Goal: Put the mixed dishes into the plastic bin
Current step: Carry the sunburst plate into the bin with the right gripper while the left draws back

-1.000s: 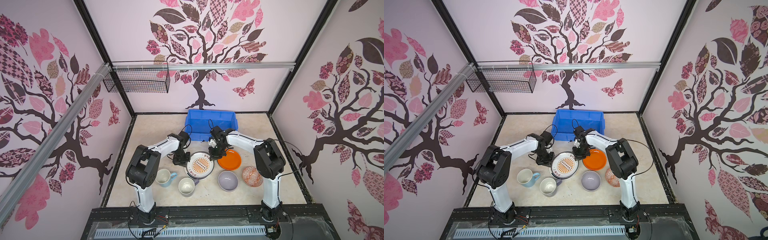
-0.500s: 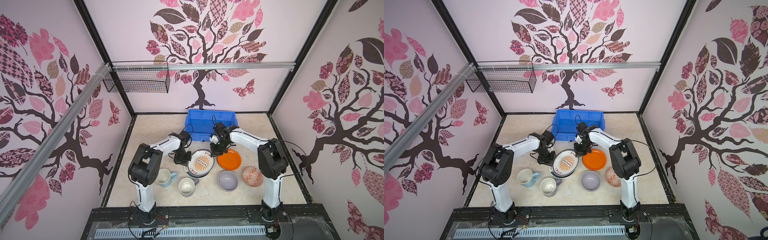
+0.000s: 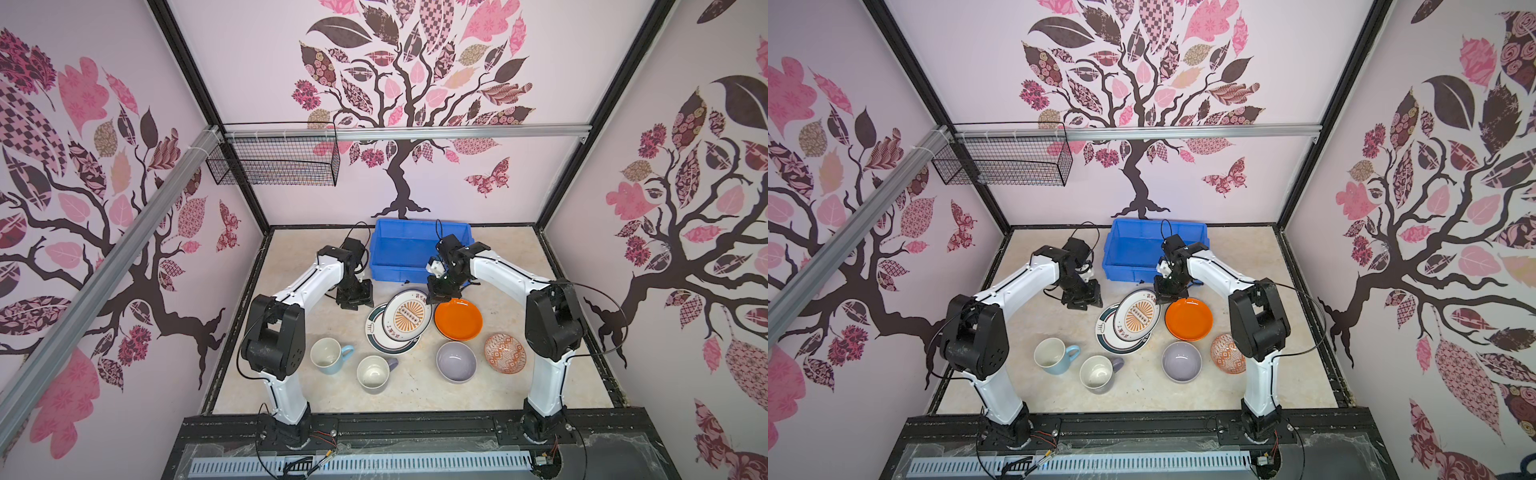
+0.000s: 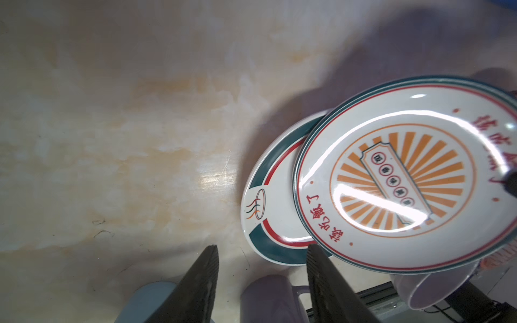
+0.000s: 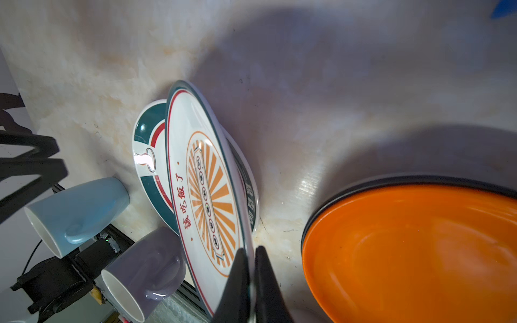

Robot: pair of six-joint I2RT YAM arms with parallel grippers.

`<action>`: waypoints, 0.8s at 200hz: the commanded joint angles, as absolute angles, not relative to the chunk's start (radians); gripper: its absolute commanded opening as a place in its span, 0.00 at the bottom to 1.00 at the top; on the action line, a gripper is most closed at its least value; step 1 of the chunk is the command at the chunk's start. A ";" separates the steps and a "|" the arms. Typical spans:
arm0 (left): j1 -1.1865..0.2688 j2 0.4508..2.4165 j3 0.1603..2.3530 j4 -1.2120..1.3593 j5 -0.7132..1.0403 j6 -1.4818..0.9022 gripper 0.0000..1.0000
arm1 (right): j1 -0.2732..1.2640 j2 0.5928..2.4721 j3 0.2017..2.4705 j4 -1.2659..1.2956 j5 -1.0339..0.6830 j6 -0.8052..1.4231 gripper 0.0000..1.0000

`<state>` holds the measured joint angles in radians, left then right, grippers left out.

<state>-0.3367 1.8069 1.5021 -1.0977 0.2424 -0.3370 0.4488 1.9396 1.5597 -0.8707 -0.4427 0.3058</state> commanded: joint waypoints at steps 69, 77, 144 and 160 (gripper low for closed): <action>-0.256 1.813 1.661 -1.132 0.304 -0.338 0.66 | 0.336 1.863 1.720 -0.741 -0.672 0.418 0.00; -0.255 1.806 1.662 -1.124 0.300 -0.340 0.67 | 0.325 1.872 1.741 -0.731 -0.667 0.420 0.00; -0.253 1.788 1.659 -1.097 0.284 -0.348 0.67 | 0.241 2.046 1.970 -0.686 -0.625 0.446 0.00; -0.253 1.779 1.653 -1.093 0.275 -0.348 0.67 | 0.224 2.101 2.008 -0.653 -0.604 0.455 0.00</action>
